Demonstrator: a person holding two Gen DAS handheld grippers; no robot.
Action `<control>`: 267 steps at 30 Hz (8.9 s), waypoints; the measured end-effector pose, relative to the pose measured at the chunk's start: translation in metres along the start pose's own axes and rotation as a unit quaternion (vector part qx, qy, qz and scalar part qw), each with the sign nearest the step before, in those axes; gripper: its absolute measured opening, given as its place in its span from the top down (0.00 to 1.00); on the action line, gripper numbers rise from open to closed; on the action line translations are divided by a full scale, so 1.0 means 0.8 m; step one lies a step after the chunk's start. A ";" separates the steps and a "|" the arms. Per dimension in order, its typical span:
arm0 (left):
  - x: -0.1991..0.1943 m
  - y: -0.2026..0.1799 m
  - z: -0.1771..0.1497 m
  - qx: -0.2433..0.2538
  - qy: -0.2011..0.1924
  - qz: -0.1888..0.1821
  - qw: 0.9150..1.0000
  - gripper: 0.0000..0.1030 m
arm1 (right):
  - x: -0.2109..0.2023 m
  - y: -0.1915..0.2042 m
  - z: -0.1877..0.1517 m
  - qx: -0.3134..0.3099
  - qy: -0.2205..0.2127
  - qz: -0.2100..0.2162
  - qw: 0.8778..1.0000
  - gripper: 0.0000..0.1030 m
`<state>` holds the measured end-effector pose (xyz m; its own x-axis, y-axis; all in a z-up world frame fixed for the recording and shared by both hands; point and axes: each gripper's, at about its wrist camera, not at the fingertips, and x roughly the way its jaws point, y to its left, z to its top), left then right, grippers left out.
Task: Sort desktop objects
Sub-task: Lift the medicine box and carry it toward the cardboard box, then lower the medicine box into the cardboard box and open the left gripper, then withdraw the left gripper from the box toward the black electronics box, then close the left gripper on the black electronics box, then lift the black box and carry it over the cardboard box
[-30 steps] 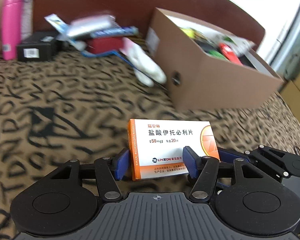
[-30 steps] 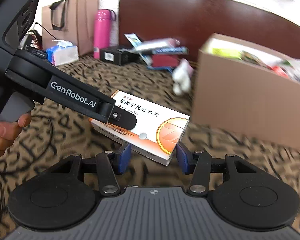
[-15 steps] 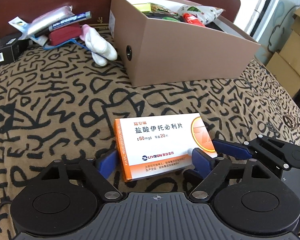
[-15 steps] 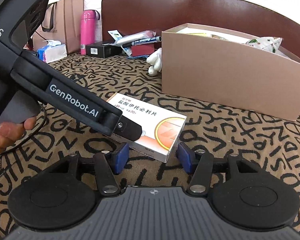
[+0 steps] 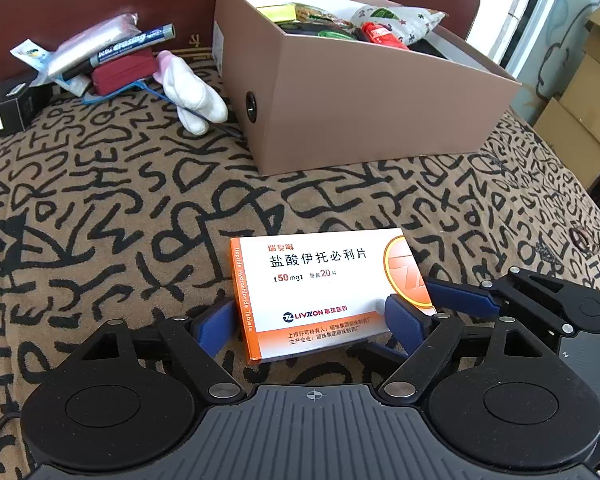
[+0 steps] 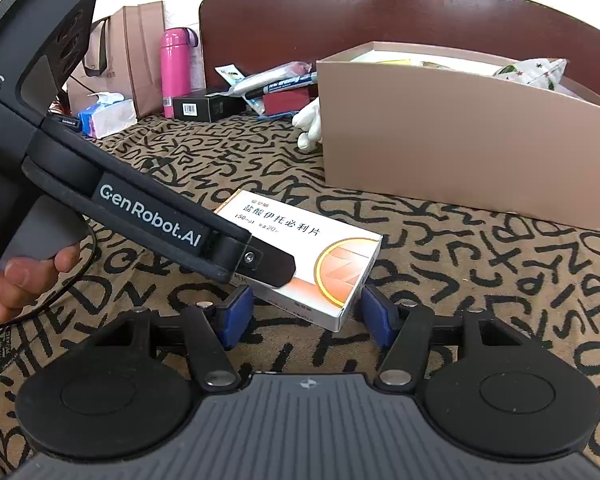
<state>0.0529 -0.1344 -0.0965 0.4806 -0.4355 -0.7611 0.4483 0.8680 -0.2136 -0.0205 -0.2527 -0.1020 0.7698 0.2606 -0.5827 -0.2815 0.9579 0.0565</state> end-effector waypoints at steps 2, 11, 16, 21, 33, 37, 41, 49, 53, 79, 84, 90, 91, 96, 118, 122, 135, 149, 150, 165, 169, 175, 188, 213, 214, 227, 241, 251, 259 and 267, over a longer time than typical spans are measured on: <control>0.000 0.000 0.000 0.001 0.000 0.001 1.000 0.15 | 0.001 0.000 0.001 0.002 0.001 -0.001 1.000 0.41; -0.006 0.001 0.007 -0.007 -0.008 0.008 1.000 0.33 | -0.005 -0.003 0.002 0.006 0.003 -0.005 1.000 0.46; -0.030 -0.013 0.024 0.001 -0.036 -0.007 0.999 0.35 | -0.030 -0.009 0.014 -0.001 -0.019 -0.023 1.000 0.46; -0.061 -0.045 0.048 0.044 -0.089 -0.014 0.995 0.36 | -0.066 -0.020 0.038 -0.015 -0.064 -0.053 0.996 0.46; -0.059 -0.091 0.163 0.086 -0.169 -0.034 0.981 0.37 | -0.067 -0.084 0.117 -0.058 -0.143 -0.125 0.980 0.46; -0.034 -0.089 0.202 0.074 -0.176 -0.035 0.981 0.36 | -0.040 -0.116 0.143 -0.061 -0.147 -0.127 0.979 0.46; 0.002 -0.079 0.228 0.061 -0.169 -0.043 0.983 0.36 | -0.010 -0.147 0.161 -0.059 -0.134 -0.126 0.981 0.46; 0.049 -0.069 0.247 0.057 -0.142 -0.055 0.987 0.21 | 0.025 -0.171 0.168 -0.045 -0.120 -0.129 0.983 0.35; 0.049 -0.069 0.236 0.054 -0.154 -0.032 0.986 0.00 | 0.027 -0.173 0.166 -0.028 -0.127 -0.137 0.982 0.22; 0.012 -0.068 0.190 0.033 -0.138 0.019 0.990 0.00 | 0.017 -0.135 0.144 0.038 -0.122 -0.171 0.977 0.00; -0.002 -0.067 0.178 0.028 -0.140 0.022 0.989 0.00 | 0.010 -0.125 0.143 0.044 -0.127 -0.161 0.978 0.00; -0.023 -0.063 0.156 0.016 -0.155 0.053 0.986 0.00 | 0.002 -0.107 0.136 0.052 -0.121 -0.148 0.980 0.00; -0.027 -0.061 0.151 0.014 -0.157 0.053 0.986 0.00 | 0.000 -0.102 0.134 0.052 -0.121 -0.146 0.981 0.00; -0.046 -0.045 0.126 -0.011 -0.157 0.056 0.986 0.00 | -0.006 -0.077 0.126 0.045 -0.121 -0.133 0.983 0.00; -0.093 0.049 0.037 -0.089 -0.110 0.160 0.977 0.00 | 0.023 0.060 0.097 0.078 -0.048 -0.059 0.994 0.00; -0.105 0.065 0.031 -0.094 -0.112 0.181 0.973 0.00 | 0.028 0.077 0.100 0.065 -0.058 -0.033 0.996 0.00; -0.138 0.142 0.034 -0.095 -0.138 0.159 0.973 0.00 | 0.062 0.123 0.137 0.049 -0.075 0.051 0.995 0.00; -0.124 0.235 0.064 -0.092 -0.134 0.161 0.973 0.00 | 0.137 0.169 0.183 -0.022 -0.076 0.067 0.995 0.00; -0.121 0.243 0.067 -0.094 -0.132 0.164 0.973 0.00 | 0.143 0.171 0.186 -0.025 -0.078 0.068 0.994 0.00; -0.068 0.356 0.117 -0.108 -0.119 0.173 0.972 0.00 | 0.257 0.169 0.219 -0.012 -0.070 0.080 0.994 0.01; -0.048 0.389 0.130 -0.127 -0.116 0.163 0.971 0.02 | 0.289 0.164 0.228 -0.010 -0.061 0.073 0.995 0.04; -0.028 0.423 0.148 -0.132 -0.119 0.139 0.974 0.02 | 0.339 0.164 0.236 -0.020 -0.040 0.067 0.997 0.10; 0.001 0.446 0.175 -0.090 -0.130 0.059 0.986 0.00 | 0.398 0.167 0.264 -0.014 -0.024 0.095 0.995 0.19; -0.042 0.398 0.130 -0.136 -0.123 0.060 0.981 0.20 | 0.342 0.165 0.233 -0.020 -0.005 0.134 0.991 0.45; -0.047 0.385 0.123 -0.132 -0.120 0.056 0.982 0.20 | 0.329 0.160 0.225 -0.017 -0.001 0.136 0.991 0.45; -0.052 0.185 0.044 -0.091 -0.081 -0.035 0.992 0.17 | 0.133 0.060 0.103 0.011 0.015 0.078 0.997 0.46; -0.037 0.028 -0.020 -0.033 -0.035 -0.077 0.996 0.13 | 0.005 -0.002 -0.001 0.028 0.008 0.021 0.999 0.42; -0.027 0.018 -0.018 -0.037 -0.028 -0.049 0.998 0.01 | 0.001 -0.009 -0.009 0.024 -0.014 0.013 1.000 0.35; -0.016 0.016 -0.007 -0.028 -0.018 -0.066 0.997 0.07 | 0.020 -0.013 -0.009 0.019 -0.001 0.026 0.999 0.31; -0.035 0.001 0.000 -0.010 -0.043 -0.057 0.997 0.17 | 0.008 -0.014 -0.004 0.001 -0.010 0.009 1.000 0.35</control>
<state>0.0399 -0.1217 -0.0749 0.4900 -0.5503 -0.6760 0.4890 0.8155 -0.3094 -0.0142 -0.2617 -0.1086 0.7761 0.2810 -0.5645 -0.2948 0.9530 0.0691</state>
